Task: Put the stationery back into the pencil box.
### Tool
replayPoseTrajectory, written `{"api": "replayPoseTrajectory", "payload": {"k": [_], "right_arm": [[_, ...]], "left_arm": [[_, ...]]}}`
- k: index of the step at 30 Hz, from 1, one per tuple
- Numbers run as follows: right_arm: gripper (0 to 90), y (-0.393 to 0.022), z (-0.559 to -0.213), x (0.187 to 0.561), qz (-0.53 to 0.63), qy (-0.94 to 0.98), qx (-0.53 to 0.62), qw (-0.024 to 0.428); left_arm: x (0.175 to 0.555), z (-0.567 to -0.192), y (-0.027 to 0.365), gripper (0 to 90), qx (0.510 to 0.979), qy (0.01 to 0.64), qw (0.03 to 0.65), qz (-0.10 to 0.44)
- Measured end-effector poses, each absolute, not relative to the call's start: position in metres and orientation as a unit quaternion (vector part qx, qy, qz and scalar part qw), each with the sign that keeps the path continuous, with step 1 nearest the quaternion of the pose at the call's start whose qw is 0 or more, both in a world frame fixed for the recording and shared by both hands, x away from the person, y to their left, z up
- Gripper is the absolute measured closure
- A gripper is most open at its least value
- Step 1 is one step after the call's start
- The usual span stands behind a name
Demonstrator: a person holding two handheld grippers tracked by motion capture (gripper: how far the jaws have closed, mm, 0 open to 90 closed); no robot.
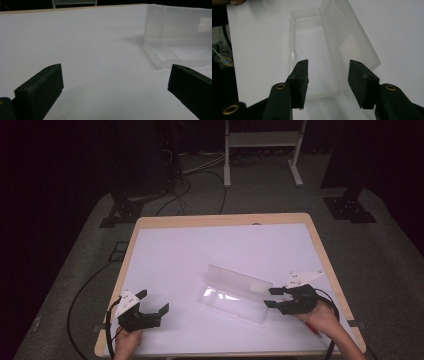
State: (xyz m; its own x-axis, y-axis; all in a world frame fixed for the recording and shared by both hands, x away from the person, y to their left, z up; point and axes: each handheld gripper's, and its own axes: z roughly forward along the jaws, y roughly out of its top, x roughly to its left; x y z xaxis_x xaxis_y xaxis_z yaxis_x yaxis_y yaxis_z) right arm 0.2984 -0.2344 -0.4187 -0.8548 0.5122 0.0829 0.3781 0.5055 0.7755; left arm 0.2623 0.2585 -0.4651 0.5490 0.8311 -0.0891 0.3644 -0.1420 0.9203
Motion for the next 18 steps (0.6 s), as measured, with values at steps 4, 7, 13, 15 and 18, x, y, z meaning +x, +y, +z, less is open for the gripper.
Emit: {"api": "replayPoseTrajectory", "payload": {"k": [4,7,13,15,18], "right_arm": [[46.2,-0.242,-0.42,0.296,0.422,0.863,0.264,0.089],[46.1,-0.249,-0.42,0.294,0.422,0.861,0.269,0.095],[44.8,-0.261,-0.423,0.29,0.42,0.854,0.289,0.1],[44.7,-0.264,-0.425,0.288,0.419,0.854,0.292,0.101],[43.5,-0.267,-0.426,0.287,0.415,0.853,0.298,0.106]], "left_arm": [[0.262,-0.465,0.259,0.0,0.719,0.416,0.506,0.231],[0.262,-0.465,0.259,0.0,0.719,0.416,0.506,0.23],[0.262,-0.465,0.259,0.0,0.72,0.416,0.505,0.23],[0.262,-0.465,0.258,0.0,0.72,0.416,0.505,0.231],[0.263,-0.465,0.258,0.0,0.721,0.416,0.504,0.23]]}}
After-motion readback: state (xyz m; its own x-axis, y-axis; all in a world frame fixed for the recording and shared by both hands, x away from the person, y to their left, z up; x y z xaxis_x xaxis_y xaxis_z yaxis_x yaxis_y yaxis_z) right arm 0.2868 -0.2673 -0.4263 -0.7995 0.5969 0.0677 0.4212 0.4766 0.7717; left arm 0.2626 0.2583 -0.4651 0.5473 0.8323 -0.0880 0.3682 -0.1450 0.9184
